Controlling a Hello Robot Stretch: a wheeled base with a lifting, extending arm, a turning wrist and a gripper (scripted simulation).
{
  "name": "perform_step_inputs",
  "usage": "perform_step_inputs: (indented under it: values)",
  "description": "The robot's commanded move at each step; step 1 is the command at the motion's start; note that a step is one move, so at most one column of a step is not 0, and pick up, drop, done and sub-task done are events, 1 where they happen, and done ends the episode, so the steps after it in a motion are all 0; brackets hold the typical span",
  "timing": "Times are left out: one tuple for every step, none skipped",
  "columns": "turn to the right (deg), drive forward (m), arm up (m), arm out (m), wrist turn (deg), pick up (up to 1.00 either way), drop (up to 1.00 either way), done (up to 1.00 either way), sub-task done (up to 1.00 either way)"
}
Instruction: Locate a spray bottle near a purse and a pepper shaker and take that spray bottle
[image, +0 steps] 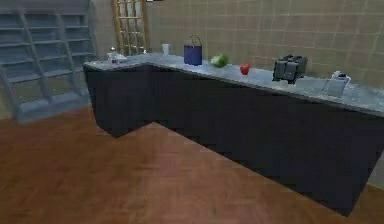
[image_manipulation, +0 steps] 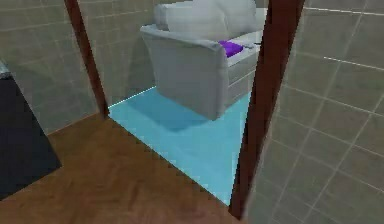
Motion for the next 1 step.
perform_step_inputs:
  values:
    - [36.0,0.0,0.0,0.0,0.0,0.0,0.0,0.0,0.0]
